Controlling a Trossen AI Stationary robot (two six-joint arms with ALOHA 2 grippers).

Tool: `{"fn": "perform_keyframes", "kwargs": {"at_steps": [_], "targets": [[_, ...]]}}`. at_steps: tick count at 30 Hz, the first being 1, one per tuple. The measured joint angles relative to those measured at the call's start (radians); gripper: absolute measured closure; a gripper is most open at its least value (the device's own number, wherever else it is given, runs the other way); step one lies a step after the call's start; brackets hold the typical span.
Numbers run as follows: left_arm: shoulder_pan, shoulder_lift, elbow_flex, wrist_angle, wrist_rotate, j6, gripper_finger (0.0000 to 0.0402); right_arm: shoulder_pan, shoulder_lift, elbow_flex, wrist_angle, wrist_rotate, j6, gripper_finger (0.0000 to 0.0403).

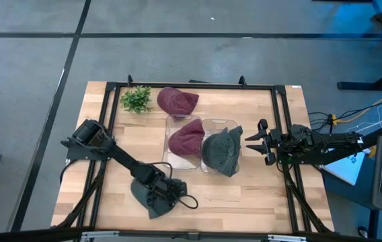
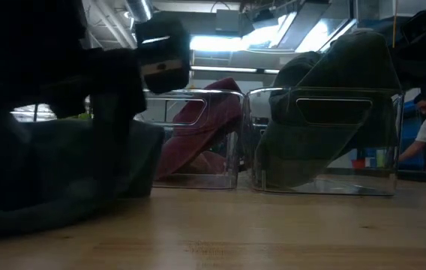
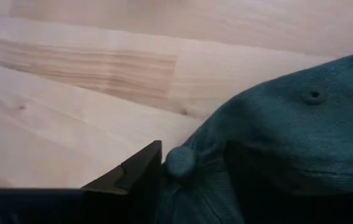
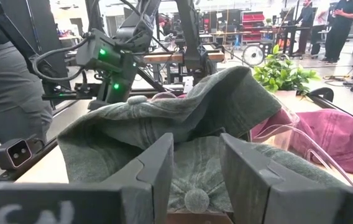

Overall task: Pick & Place hat
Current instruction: Put the blue cap into the right transparent bin

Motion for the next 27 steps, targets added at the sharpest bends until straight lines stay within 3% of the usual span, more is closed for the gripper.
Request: {"fn": "perform_keyframes", "kwargs": {"at_steps": [13,27], "targets": [[0.011,0.002,-0.003,-0.043,0.035,-0.157,0.0361,0.000,0.000,0.000,0.000,0.000,0.000,0.0272],[0.013,-0.172,-0.012,-0.213,0.043,-0.275,0.0374,0.000,0.000,0.000,0.000,0.000,0.000,0.0272]]}}
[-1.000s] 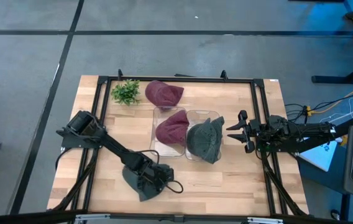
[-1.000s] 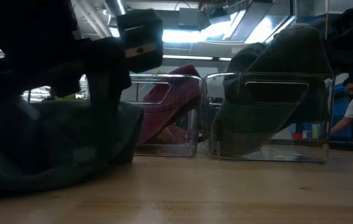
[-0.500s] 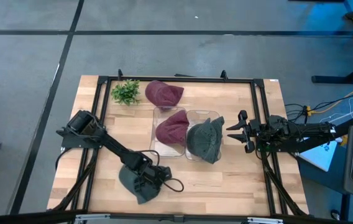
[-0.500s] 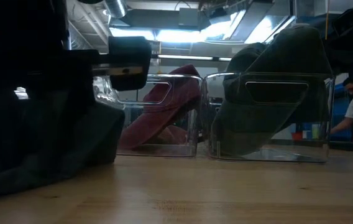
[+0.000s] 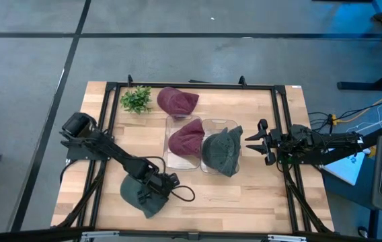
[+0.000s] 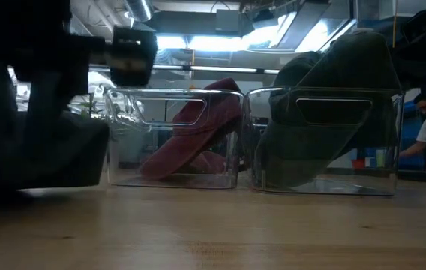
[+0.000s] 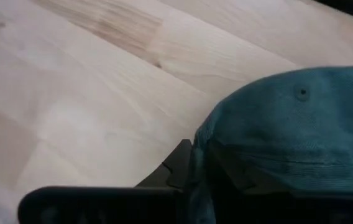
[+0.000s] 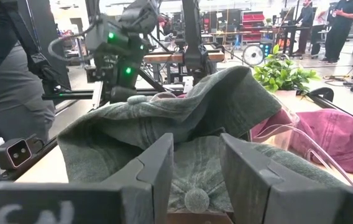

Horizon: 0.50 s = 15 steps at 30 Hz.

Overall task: Pick & Place hat
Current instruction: Put the blue cap into the right transparent bin

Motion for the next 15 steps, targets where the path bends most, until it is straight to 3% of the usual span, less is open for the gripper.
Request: {"fn": "perform_keyframes", "kwargs": {"at_steps": [15], "targets": [[-0.003,-0.306,0.002,-0.112,-0.063,-0.134,0.0375,0.000,0.000,0.000,0.000,0.000,0.000,0.0272]]}}
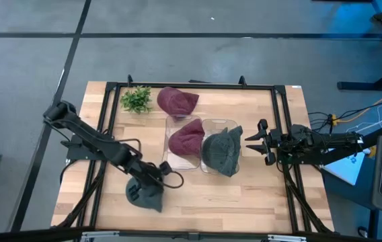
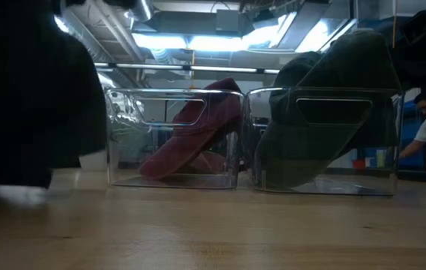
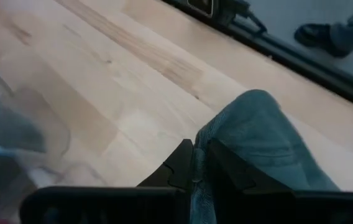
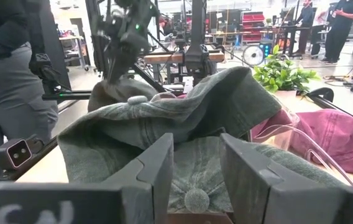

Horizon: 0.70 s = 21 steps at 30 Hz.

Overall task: Pick & Place hat
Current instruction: Put the blue cap into the right transparent bin

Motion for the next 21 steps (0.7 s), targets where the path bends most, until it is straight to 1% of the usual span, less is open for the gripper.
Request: {"fn": "perform_keyframes", "kwargs": {"at_steps": [9,14,21], "targets": [[-0.038,-0.157,0.002,-0.068,-0.093,-0.060,0.0375,0.000,0.000,0.000,0.000,0.000,0.000,0.0272],[-0.074,-0.234,0.002,-0.079,-0.147,-0.102,0.0375,0.000,0.000,0.000,0.000,0.000,0.000,0.0272],[-0.129,-0.329,0.003,-0.078,-0.233,-0.106,0.0375,0.000,0.000,0.000,0.000,0.000,0.000,0.0272]]}}
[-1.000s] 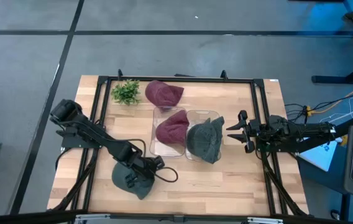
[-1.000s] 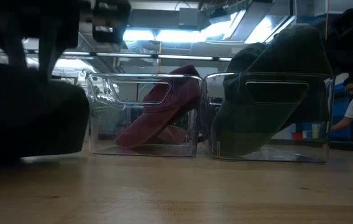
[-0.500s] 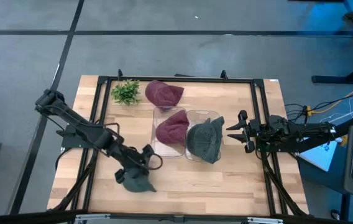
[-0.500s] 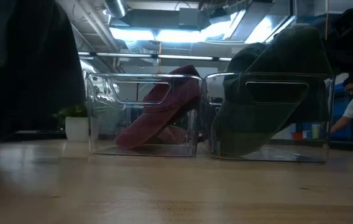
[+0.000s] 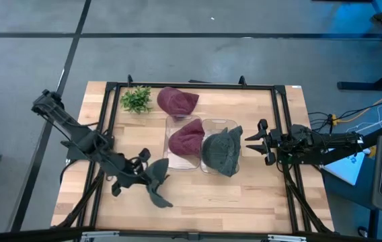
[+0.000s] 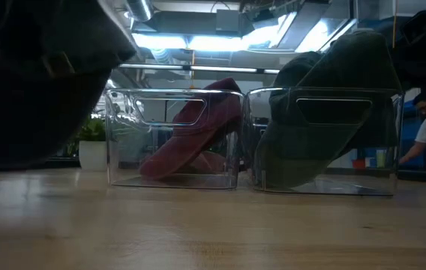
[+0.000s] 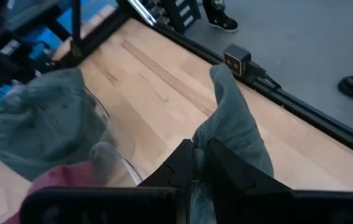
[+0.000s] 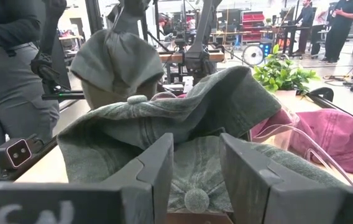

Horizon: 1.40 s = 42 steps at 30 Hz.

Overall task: Pick & Place hat
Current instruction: Put the blue cap into the right transparent bin

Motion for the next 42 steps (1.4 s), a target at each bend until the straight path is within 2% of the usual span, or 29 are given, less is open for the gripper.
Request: {"fn": "perform_keyframes", "kwargs": {"at_steps": [7,26,36,42], "targets": [[-0.040,-0.064,0.000,-0.001,-0.053,-0.012,0.0375,0.000,0.000,0.000,0.000,0.000,0.000,0.0272],[-0.078,-0.132,0.000,0.007,-0.080,-0.018,0.0375,0.000,0.000,0.000,0.000,0.000,0.000,0.0272],[0.005,-0.134,0.002,0.093,-0.103,0.089,0.0375,0.000,0.000,0.000,0.000,0.000,0.000,0.0272],[0.099,-0.105,0.077,0.127,-0.130,0.203,0.0375,0.000,0.000,0.000,0.000,0.000,0.000,0.0272]]}}
